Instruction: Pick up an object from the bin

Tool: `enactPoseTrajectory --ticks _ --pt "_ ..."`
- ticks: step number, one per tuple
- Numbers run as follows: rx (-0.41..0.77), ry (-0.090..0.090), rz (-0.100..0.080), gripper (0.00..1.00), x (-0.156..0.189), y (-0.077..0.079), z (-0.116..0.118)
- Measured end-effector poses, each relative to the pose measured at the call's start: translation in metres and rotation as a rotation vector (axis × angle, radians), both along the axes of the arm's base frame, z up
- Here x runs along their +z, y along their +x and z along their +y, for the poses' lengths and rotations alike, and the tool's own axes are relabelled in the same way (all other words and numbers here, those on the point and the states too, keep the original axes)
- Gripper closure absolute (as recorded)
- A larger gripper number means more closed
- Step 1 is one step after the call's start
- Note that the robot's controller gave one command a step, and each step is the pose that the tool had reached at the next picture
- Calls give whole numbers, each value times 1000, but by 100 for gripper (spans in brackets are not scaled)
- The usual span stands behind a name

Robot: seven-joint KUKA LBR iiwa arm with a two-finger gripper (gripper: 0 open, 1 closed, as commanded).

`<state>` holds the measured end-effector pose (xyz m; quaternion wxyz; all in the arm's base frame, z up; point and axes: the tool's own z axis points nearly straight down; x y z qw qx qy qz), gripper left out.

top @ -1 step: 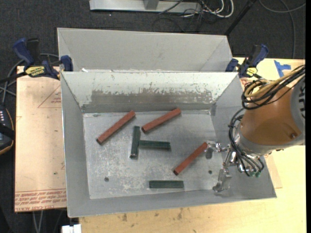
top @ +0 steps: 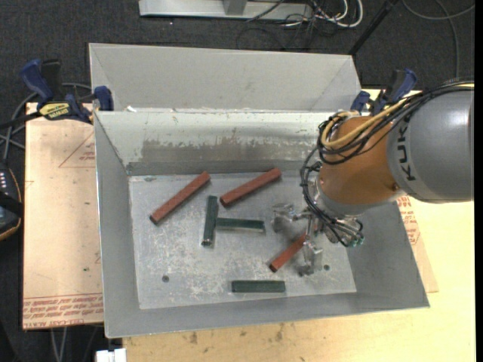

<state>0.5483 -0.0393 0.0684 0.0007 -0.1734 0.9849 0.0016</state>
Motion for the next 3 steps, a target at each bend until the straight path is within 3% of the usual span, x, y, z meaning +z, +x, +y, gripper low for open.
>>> enactPoseTrajectory --ticks 1,2,3 --pt "167 -3 -5 0 32 9 -1" --pt "199 -3 -3 0 31 14 -15" --pt "367 -2 -1 0 1 24 -9"
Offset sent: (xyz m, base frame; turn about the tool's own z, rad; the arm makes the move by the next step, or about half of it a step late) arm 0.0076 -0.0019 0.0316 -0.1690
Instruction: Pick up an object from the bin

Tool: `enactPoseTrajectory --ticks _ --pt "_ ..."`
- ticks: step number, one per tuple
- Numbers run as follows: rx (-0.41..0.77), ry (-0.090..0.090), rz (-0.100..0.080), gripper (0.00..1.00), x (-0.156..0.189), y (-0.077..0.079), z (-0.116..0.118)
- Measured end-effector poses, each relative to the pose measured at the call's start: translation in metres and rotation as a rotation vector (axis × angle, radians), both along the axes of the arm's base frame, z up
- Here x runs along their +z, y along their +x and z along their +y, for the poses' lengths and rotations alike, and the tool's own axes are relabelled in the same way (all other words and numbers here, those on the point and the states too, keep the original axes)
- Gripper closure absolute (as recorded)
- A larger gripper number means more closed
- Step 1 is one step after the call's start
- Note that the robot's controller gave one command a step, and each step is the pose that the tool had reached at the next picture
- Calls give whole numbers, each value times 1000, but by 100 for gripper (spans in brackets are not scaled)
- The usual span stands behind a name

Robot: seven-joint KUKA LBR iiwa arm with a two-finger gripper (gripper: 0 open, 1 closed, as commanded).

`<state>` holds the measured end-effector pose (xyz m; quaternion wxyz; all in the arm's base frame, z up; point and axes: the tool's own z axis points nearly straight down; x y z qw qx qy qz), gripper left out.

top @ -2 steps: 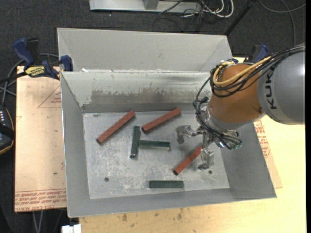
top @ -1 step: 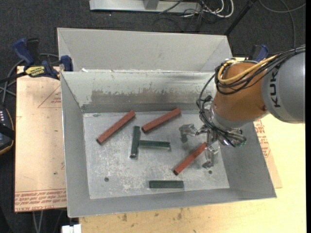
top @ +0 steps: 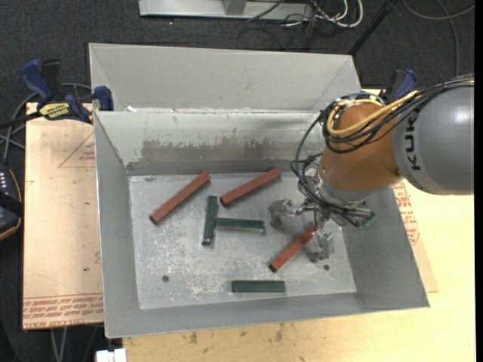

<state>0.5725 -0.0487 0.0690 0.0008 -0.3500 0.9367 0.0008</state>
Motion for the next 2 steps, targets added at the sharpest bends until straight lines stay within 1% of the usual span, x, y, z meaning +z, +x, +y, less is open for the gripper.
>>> enactPoseTrajectory --ticks 1,2 --pt "-1 0 0 0 0 0 1" --pt "-3 0 -2 100 1 1 0"
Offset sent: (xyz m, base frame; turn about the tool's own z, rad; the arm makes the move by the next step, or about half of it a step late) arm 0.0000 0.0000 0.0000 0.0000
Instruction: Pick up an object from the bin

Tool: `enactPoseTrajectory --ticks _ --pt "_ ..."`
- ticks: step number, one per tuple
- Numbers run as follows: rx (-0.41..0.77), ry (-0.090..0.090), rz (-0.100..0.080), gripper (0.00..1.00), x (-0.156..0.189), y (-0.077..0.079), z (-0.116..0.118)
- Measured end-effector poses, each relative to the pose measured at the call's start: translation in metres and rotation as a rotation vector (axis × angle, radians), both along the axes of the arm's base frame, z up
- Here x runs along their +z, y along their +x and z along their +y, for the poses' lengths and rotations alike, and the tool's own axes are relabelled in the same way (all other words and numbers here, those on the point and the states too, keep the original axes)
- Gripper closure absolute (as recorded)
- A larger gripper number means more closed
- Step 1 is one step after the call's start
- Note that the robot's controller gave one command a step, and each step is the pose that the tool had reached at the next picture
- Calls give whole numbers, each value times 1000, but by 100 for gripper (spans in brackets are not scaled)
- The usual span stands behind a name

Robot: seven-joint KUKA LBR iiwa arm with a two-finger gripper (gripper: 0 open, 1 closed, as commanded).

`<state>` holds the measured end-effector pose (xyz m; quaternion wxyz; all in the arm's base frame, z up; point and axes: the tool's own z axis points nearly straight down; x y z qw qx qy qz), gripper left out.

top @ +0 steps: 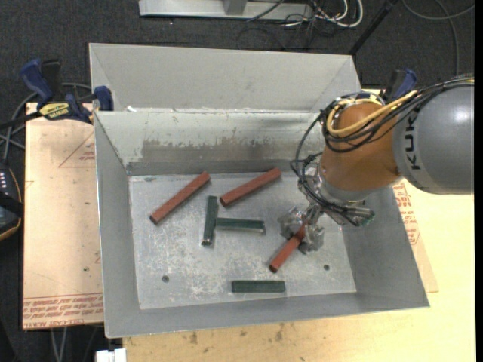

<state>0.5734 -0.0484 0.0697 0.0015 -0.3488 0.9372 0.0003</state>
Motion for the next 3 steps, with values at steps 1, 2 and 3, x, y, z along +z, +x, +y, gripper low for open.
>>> enactPoseTrajectory --ticks 1,2,3 --pt "-2 0 -2 100 22 1 1" --pt "-4 -1 -5 100 70 3 2" --pt "-5 0 -3 100 86 4 3"
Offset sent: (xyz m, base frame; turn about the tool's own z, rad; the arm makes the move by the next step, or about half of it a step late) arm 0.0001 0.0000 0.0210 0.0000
